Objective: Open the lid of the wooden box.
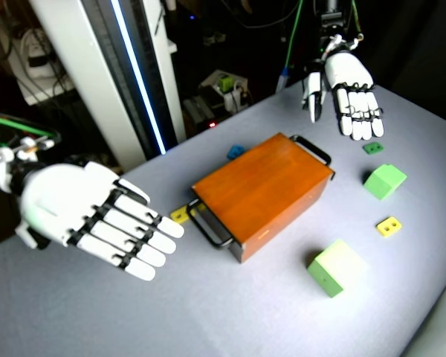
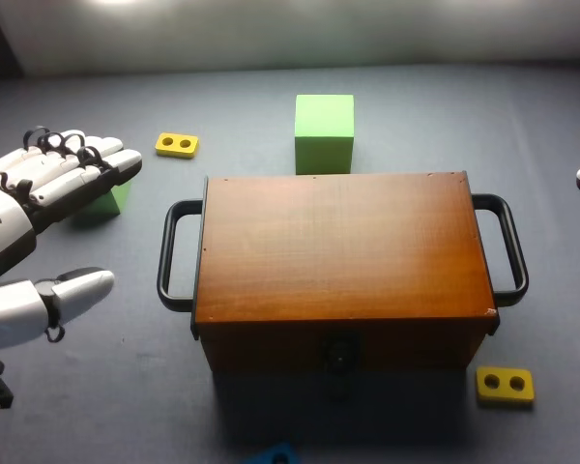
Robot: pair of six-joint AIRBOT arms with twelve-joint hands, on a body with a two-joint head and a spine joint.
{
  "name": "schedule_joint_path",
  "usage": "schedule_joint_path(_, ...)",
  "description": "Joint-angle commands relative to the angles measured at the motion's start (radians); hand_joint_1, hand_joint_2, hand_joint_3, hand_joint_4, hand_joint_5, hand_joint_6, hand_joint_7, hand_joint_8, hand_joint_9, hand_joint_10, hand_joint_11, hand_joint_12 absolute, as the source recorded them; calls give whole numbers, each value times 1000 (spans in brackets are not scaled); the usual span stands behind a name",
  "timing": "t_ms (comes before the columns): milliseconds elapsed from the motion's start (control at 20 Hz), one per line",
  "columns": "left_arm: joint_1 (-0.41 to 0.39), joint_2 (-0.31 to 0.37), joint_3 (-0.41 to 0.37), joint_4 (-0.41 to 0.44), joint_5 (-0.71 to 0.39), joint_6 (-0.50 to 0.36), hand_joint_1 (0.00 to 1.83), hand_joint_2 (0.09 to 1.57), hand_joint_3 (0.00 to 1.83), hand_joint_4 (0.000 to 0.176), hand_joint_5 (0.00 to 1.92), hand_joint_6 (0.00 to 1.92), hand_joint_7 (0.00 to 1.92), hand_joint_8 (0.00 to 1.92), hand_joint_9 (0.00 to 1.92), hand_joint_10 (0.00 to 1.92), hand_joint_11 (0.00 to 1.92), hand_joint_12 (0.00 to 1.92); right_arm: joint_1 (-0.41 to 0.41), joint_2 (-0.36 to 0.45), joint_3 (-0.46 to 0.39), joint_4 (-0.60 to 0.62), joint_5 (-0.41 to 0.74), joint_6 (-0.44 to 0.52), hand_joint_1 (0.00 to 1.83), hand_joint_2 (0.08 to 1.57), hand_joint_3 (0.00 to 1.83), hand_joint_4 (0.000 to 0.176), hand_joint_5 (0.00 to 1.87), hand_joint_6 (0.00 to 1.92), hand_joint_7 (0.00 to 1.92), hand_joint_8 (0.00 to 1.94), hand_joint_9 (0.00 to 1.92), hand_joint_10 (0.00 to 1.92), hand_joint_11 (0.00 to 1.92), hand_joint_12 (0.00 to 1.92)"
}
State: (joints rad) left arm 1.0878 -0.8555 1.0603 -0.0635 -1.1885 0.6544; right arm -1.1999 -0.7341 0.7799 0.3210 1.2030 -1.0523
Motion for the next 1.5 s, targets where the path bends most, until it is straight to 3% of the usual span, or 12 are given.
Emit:
schedule_joint_path(0,-3,6,3,-18,-114,-5,261,1393,24,0,50,4,0,0,0,0,13,7,8,0,4,-1,123,-4,407,1387,33,0,0,0,0,0,0,0,0,0)
schedule_joint_path(350,14,6,4,-33,-118,-5,220,1424,6,7,83,7,0,0,0,0,0,0,10,-5,1,-4,117,-5,421,1386,5,0,0,0,0,0,0,0,0,0)
schedule_joint_path(600,24,13,5,-22,-76,-14,187,1424,5,0,138,15,50,10,0,0,0,0,11,-8,1,-8,89,-5,424,1395,4,0,10,4,0,0,0,0,0,0)
schedule_joint_path(850,26,10,10,-8,-54,-27,206,1422,1,0,191,11,107,9,34,9,0,0,17,-22,12,-10,56,-5,283,1405,5,0,0,0,0,0,0,0,0,0)
schedule_joint_path(1050,26,5,14,12,-29,-46,118,1434,5,0,179,1,113,2,44,6,0,0,29,-39,23,-10,19,-5,369,1388,0,0,22,8,0,0,0,0,0,0)
schedule_joint_path(1300,26,-4,16,32,9,-52,155,1424,0,0,215,9,131,3,46,3,0,0,42,-55,41,-13,-37,-5,460,1387,0,0,64,15,0,0,0,0,0,0)
schedule_joint_path(1450,24,-15,25,54,33,-71,166,1414,0,0,224,9,135,3,48,3,0,0,61,-63,52,-31,-84,-5,402,1397,3,0,47,4,0,0,0,0,0,0)
